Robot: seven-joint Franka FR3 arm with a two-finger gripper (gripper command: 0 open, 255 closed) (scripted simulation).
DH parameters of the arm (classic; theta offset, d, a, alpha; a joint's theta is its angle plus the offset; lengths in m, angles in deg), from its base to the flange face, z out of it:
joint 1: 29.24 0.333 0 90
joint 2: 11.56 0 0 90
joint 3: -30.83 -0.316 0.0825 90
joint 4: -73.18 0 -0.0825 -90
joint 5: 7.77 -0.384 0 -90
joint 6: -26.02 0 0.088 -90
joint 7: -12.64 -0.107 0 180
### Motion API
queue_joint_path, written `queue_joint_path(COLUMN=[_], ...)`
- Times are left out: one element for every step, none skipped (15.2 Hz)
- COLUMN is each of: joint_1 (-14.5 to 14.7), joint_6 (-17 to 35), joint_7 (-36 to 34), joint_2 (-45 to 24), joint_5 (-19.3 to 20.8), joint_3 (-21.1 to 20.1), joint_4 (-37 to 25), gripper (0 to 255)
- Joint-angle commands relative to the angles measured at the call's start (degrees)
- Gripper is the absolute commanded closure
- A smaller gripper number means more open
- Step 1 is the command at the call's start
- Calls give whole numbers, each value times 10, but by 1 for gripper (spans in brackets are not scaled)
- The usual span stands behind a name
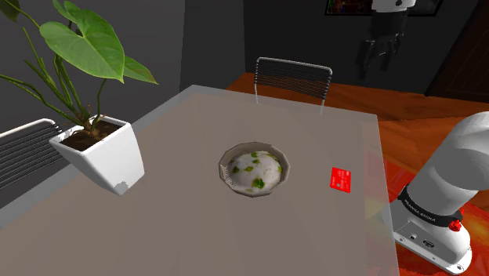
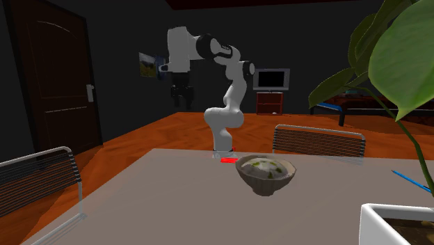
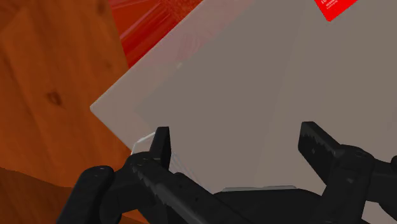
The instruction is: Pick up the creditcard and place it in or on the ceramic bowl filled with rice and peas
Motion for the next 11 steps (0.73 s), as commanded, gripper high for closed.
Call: queue_joint_path(joint_1=[0,-4,-9,-12,-14,-16,-16,-14,-11,-7,-1], joint_6=[0,9,18,25,32,38,43,47,50,53,55], joint_7=[0,-28,-56,-84,-112,-140,-169,-199,-229,-260,-291], joint_2=[0,32,65,96,128,158,188,217,245,271,295], joint_5=[0,-4,-9,-16,-24,-33,-43,-55,-69,-84,-101], joint_3=[0,-15,-32,-50,-69,-89,-110,-133,-158,-185,-214], joint_4=[0,29,57,84,109,134,157,179,200,218,236], gripper=[0,0,0,0,0,0,0,0,0,0,0])
